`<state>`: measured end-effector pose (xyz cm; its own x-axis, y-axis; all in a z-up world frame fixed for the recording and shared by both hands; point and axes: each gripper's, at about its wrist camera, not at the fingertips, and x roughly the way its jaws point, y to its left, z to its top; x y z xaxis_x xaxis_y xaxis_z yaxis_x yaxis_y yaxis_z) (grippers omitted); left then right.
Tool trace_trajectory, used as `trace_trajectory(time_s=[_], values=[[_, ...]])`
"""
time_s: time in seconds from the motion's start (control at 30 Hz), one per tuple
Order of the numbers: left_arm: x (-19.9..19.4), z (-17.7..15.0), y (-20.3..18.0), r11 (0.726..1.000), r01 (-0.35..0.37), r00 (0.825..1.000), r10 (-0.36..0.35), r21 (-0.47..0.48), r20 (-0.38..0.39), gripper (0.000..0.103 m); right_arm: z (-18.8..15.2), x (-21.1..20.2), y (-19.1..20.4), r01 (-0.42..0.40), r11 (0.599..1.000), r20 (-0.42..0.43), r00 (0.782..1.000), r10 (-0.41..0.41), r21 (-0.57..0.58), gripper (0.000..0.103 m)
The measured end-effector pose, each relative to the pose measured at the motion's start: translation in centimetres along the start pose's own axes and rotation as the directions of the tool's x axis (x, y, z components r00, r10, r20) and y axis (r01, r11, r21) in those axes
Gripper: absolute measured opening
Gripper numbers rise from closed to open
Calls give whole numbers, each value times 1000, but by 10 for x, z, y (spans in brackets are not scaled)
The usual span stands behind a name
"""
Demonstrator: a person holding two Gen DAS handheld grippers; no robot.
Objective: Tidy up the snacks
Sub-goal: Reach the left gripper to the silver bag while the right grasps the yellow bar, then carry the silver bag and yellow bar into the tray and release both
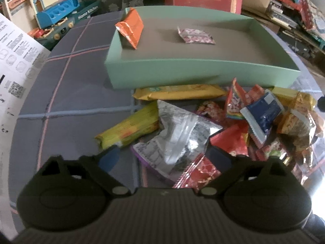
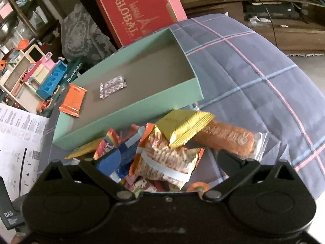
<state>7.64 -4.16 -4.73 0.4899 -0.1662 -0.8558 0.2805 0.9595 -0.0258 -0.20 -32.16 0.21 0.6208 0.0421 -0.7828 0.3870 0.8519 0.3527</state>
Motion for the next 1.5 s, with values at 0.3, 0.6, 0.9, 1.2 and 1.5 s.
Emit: trace_trajectory(time_s=[0.3,0.6,0.9,1.2,1.5], values=[[10,1,-12,1000,0,1000,0,25,-8,84,-5,4,20,-39,990,9,999,41,-132,89],[18,3,-6,1000,4,999,-3,12,-35,88,18,0,17,-6,984,54,998,16,-178,88],[30,10,-8,1000,-6,998,8,23,-68,93,60,56,19,18,965,-54,998,-34,-262,66],[42,15,-9,999,-3,997,7,45,-78,96,31,69,32,-47,943,-192,981,-18,-328,60],[32,15,-6,996,57,997,-54,70,-47,60,41,82,36,-66,945,-219,976,-6,-320,54]])
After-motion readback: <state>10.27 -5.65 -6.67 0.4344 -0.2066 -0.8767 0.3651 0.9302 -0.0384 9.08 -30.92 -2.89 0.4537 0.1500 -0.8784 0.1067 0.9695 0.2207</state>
